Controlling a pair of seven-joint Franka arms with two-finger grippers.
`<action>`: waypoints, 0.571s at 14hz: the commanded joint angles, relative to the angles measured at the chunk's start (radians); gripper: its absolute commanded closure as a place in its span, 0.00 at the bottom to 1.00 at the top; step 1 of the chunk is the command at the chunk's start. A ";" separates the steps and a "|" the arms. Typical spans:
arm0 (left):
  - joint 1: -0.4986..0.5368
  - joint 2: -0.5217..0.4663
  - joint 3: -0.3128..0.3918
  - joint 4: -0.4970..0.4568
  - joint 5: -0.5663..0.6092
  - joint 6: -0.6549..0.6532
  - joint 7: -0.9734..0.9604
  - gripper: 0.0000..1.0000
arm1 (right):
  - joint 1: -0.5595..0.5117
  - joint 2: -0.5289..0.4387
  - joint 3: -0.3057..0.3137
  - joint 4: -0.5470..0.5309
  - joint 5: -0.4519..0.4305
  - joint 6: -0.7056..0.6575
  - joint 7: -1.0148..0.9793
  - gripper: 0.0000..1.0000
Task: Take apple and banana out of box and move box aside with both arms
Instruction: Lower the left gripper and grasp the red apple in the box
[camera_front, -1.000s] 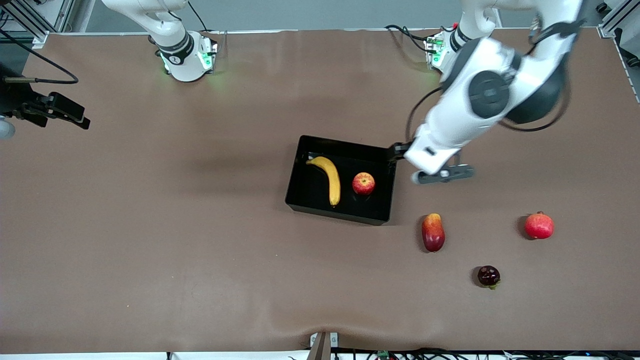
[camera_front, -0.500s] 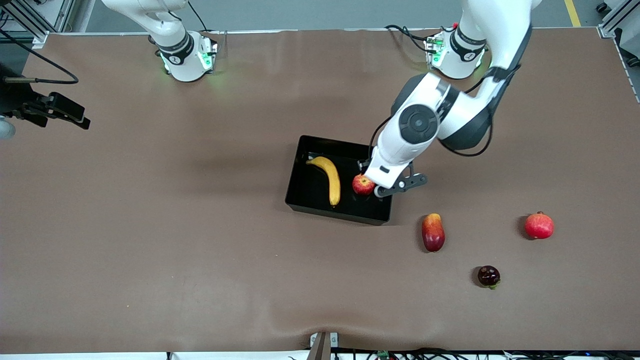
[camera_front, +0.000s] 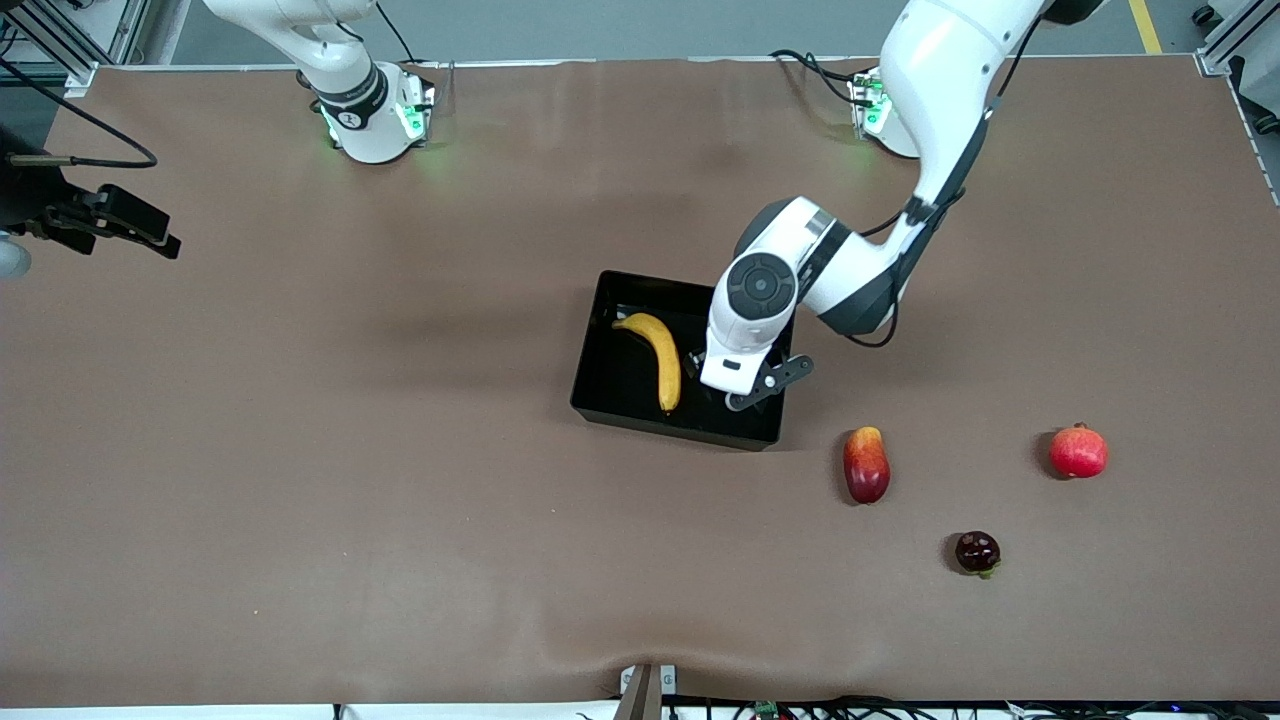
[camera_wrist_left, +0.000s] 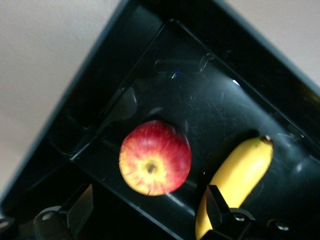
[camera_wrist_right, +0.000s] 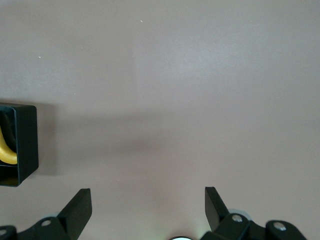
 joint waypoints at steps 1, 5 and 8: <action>-0.006 0.040 0.005 -0.007 0.024 0.058 -0.067 0.00 | 0.011 0.003 -0.007 0.010 0.000 -0.004 0.001 0.00; -0.005 0.080 0.005 -0.007 0.028 0.060 -0.076 0.00 | 0.011 0.003 -0.007 0.010 0.000 -0.004 0.001 0.00; -0.005 0.078 0.006 -0.011 0.028 0.060 -0.087 0.33 | 0.011 0.003 -0.007 0.010 0.000 -0.004 0.001 0.00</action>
